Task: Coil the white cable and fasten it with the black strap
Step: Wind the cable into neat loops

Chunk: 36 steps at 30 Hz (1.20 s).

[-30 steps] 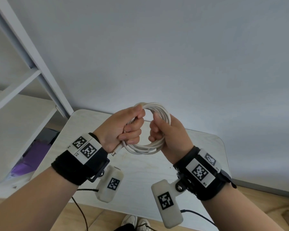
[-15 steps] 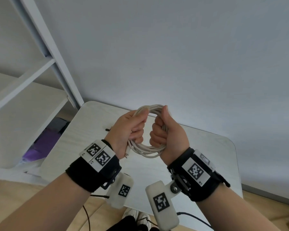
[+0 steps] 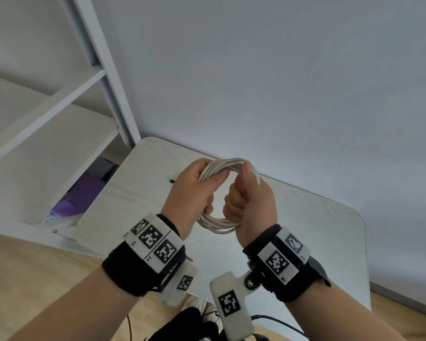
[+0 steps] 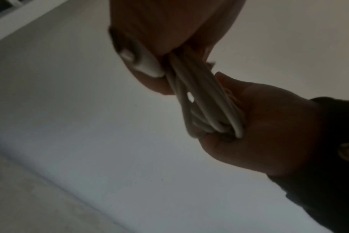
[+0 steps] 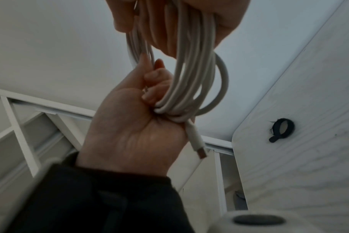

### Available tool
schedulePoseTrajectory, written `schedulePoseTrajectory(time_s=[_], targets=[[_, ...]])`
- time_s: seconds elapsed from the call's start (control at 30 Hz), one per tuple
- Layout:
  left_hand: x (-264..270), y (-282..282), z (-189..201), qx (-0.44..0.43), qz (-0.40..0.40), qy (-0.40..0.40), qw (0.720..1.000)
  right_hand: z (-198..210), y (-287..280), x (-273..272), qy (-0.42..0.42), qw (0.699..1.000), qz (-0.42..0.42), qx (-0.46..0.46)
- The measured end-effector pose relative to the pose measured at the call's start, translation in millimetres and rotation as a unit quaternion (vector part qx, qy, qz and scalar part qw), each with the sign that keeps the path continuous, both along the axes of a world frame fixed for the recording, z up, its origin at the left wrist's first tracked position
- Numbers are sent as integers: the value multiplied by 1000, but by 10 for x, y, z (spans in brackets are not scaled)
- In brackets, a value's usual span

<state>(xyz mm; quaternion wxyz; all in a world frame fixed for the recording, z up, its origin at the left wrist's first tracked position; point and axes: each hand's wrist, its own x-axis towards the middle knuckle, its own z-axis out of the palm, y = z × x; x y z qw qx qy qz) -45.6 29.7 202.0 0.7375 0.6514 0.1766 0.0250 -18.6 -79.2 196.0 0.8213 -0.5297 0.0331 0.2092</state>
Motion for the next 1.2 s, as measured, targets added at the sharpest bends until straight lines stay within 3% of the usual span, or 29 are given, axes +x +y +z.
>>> schedulePoseTrajectory(time_s=[0.1,0.2,0.37,0.6,0.67,0.77,0.87,0.93,1.03,1.07,1.2], targets=[[-42,-1,5,-76,3,5,997,-21,24,-42,-15,1000,9,11],[-44,21,-8,-83,-4,11,996,-73,40,-62,-3,1000,20,19],[22,133,-27,-36,-53,56,996,-163,54,-68,54,998,43,12],[126,299,29,109,-156,80,978,-247,-24,-78,9,991,135,-20],[148,329,58,187,-211,88,955,-230,-64,-50,-1,988,150,-43],[167,348,115,354,-315,119,872,-174,-136,4,-6,980,181,-77],[194,322,135,416,-362,123,825,-111,-113,-5,-23,966,205,-153],[202,277,95,391,-337,110,850,-85,-61,-17,-50,964,158,-208],[164,220,0,230,-234,72,942,-64,-14,-7,-77,969,75,-221],[151,218,-26,180,-210,55,960,-61,-5,-5,-86,969,64,-221],[100,247,-92,122,-207,27,970,-60,24,-45,-141,963,48,-226]])
